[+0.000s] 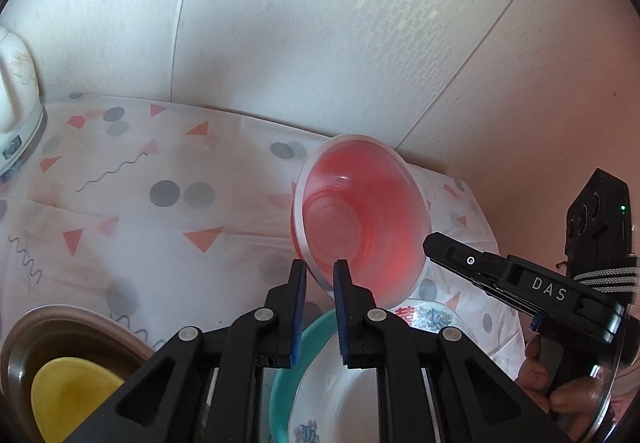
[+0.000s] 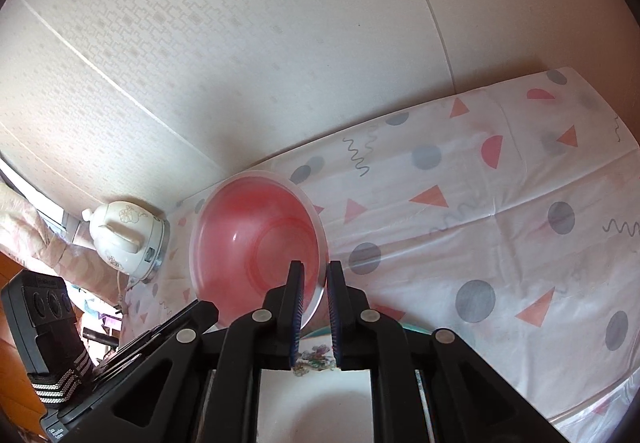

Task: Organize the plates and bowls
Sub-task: 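Lift the red bowl with the right tool and carry it over the yellow bowl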

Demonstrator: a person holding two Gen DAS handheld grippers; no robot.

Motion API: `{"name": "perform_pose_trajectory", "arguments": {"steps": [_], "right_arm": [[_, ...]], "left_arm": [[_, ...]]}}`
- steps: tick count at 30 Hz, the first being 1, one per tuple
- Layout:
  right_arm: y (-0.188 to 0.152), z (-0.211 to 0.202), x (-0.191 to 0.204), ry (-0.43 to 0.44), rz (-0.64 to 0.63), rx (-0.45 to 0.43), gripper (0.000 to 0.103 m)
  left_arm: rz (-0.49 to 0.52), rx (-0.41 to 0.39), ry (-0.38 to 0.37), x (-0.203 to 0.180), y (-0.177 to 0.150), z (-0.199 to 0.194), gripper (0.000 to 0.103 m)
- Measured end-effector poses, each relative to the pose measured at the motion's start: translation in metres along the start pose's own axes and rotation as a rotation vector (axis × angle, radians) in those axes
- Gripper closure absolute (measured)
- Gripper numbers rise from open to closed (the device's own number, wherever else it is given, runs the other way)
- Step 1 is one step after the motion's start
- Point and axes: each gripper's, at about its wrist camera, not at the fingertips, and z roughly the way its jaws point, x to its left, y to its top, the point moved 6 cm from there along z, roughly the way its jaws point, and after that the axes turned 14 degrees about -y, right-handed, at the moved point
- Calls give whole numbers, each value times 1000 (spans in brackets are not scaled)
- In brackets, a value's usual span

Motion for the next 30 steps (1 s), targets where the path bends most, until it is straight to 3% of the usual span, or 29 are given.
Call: {"name": "perform_pose_trajectory", "arguments": {"steps": [30], "right_arm": [[-51,-37,35,71,-66,-14,92]], "left_arm": [[34,-61,33,2,-49,-69,90]]}}
